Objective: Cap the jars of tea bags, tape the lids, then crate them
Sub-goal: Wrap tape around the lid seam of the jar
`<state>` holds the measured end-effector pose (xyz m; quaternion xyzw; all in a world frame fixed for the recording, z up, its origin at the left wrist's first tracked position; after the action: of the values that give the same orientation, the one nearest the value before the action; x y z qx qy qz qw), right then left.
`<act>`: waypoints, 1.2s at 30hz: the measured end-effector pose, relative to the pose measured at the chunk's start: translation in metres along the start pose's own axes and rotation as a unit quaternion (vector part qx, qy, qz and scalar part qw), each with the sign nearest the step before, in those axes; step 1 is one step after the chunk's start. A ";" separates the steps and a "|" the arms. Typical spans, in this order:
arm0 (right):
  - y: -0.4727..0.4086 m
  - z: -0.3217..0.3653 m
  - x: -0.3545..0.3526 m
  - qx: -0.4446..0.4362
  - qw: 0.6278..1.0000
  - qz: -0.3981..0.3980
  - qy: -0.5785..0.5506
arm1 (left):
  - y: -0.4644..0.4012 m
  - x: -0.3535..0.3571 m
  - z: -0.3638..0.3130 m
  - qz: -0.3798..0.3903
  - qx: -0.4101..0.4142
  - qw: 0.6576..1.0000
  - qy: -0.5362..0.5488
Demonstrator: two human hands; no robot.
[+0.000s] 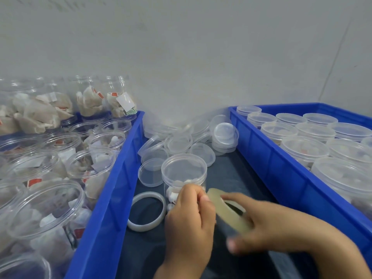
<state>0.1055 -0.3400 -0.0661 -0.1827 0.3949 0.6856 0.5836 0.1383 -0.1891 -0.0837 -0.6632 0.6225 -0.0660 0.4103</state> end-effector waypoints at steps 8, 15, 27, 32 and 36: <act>0.005 -0.012 -0.011 0.041 0.999 -0.009 -0.001 | -0.004 0.000 -0.002 0.045 -0.091 0.989 0.108; -0.001 0.000 -0.021 -0.036 0.975 -0.202 -0.079 | -0.005 -0.005 -0.004 0.019 -0.121 0.985 0.125; 0.013 0.016 -0.021 -0.183 0.892 -0.414 0.015 | -0.011 -0.026 0.002 -0.138 -0.075 0.983 0.100; 0.012 0.017 -0.020 -0.226 0.832 -0.500 0.081 | -0.006 -0.028 0.002 -0.181 -0.063 0.975 0.109; 0.000 0.005 -0.021 -0.164 0.816 -0.546 0.091 | 0.001 -0.022 0.006 -0.197 -0.048 0.976 0.076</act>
<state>0.1115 -0.3501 -0.0477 -0.5232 0.1626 0.2890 0.7851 0.1368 -0.1666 -0.0791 -0.7847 0.5115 -0.1655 0.3087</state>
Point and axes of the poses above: each hand's wrist, its own y-axis away from the middle knuckle, its own x-axis out of the palm, z = x × y, the point moved 4 cm from there along -y, towards the middle knuckle, and after that the axes turned 11 degrees about -y, right-handed, at the moved point
